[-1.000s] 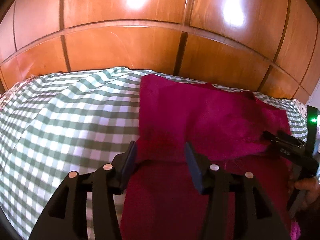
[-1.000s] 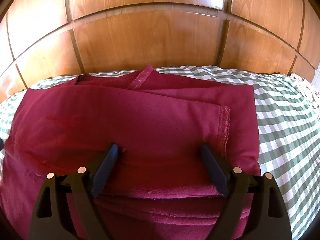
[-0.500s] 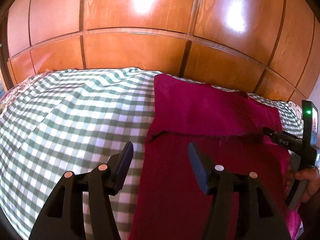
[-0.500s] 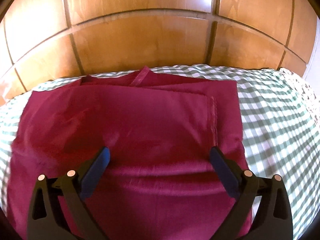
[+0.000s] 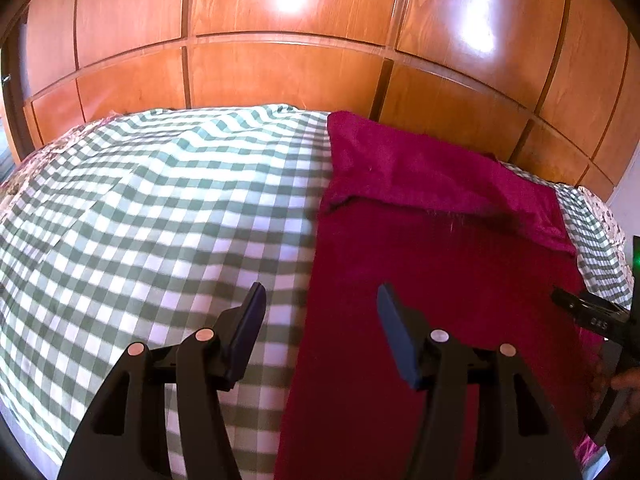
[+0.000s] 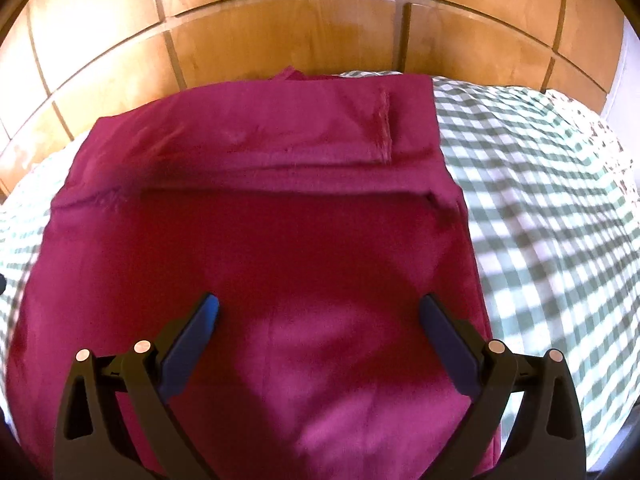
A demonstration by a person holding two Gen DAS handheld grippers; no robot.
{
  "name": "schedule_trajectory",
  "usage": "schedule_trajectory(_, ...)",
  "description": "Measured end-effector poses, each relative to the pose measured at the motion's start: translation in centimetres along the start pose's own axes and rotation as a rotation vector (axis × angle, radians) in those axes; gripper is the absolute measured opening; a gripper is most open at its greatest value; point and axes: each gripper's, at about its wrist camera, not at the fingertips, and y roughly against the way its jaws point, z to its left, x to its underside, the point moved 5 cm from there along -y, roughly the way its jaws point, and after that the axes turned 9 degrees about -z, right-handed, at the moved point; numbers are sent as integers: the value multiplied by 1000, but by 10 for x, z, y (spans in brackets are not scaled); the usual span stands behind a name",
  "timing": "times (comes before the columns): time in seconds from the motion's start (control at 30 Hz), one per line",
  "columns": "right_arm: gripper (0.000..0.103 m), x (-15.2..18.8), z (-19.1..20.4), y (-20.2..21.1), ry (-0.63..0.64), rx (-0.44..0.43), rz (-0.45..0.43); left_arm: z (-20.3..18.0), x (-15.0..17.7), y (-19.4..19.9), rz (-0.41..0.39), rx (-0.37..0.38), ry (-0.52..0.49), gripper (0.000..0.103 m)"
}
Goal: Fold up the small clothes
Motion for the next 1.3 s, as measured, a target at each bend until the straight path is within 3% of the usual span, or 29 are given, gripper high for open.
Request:
schedule_trajectory(0.3, 99, 23, -11, 31, 15, -16, 14, 14, 24, 9, 43, -7, -17, 58)
schedule_trajectory(0.43, 99, 29, -31, 49, -2, 16, 9, 30, 38, 18, 81, 10, -22, 58)
schedule_trajectory(0.53, 99, 41, -53, 63, -51, 30, 21, 41, 50, 27, 120, 46, -13, 57)
schedule_trajectory(0.67, 98, 66, -73, 80, -114, 1, 75, 47, 69, 47, 167, 155, 7, 54)
schedule_trajectory(0.73, 93, 80, -75, 91, -136, -39, 101, 44, 78, 57, 185, 205, 2, 53)
schedule_trajectory(0.8, 78, 94, -72, 101, -130, -62, 132, 38, 87, 67, 212, 261, -19, 49)
schedule_trajectory(0.87, 67, 105, -68, 108, -118, -82, 157, 32, 94, 72, 236, 291, -47, 40)
schedule_trajectory(0.93, 57, 115, -62, 115, -102, -111, 186, 25, 99, 72, 259, 325, -68, 17)
schedule_trajectory(1.1, 11, 113, -49, 123, -98, -196, 215, 12, 87, 79, 241, 404, -65, 10)
schedule_trajectory(1.3, 11, 61, -44, 126, -171, -290, 87, 12, 37, 78, 162, 527, 86, 8)
